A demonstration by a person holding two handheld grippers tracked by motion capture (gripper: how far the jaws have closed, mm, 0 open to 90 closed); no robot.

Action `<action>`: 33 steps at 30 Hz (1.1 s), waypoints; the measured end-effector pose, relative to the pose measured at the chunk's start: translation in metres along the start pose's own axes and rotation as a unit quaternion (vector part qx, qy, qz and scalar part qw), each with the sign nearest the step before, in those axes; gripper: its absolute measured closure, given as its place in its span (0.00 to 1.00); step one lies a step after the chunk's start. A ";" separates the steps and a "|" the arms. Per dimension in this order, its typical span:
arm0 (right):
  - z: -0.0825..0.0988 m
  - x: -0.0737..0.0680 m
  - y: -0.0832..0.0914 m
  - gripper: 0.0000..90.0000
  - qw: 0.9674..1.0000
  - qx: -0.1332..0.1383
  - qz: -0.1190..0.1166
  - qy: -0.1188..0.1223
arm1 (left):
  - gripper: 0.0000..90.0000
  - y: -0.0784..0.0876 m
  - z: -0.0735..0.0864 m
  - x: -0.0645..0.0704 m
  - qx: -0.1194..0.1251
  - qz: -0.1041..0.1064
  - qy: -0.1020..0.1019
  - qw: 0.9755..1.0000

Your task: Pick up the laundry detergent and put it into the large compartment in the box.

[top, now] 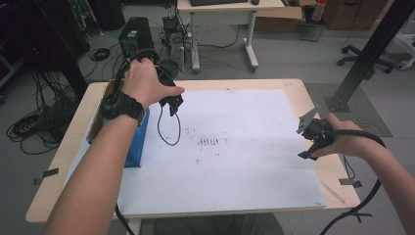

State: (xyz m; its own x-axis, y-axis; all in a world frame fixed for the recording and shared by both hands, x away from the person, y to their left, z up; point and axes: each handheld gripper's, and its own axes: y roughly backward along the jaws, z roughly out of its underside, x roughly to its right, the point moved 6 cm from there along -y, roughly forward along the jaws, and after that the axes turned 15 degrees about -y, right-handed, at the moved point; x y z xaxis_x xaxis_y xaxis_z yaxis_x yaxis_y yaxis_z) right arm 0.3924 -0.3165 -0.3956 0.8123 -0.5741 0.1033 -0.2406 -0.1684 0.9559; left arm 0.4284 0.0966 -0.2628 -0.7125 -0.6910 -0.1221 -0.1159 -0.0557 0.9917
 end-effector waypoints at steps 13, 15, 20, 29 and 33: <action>-0.003 -0.002 0.001 0.25 1.000 -0.001 0.002 0.006 | 0.21 -0.031 -0.008 0.024 -0.008 0.015 -0.018 1.000; -0.004 -0.002 0.001 0.25 1.000 -0.001 0.001 0.007 | 0.21 -0.037 -0.009 0.027 -0.011 0.017 -0.020 1.000; -0.005 -0.002 0.001 0.25 1.000 -0.001 0.001 0.010 | 0.21 -0.046 -0.010 0.032 -0.016 0.023 -0.024 0.999; -0.005 -0.001 0.000 0.25 1.000 -0.002 0.000 0.008 | 0.21 -0.054 -0.013 0.035 -0.019 0.027 -0.028 0.999; -0.004 -0.001 -0.002 0.25 1.000 -0.003 0.000 0.008 | 0.21 -0.056 -0.013 0.036 -0.018 0.030 -0.027 0.999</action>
State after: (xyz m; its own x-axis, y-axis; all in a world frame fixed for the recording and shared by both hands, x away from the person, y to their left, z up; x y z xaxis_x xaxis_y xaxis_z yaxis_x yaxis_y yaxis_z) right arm 0.3940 -0.3119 -0.3962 0.8207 -0.5612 0.1068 -0.2369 -0.1642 0.9576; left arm 0.4186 0.0653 -0.3221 -0.7538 -0.6541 -0.0635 -0.0475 -0.0422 0.9980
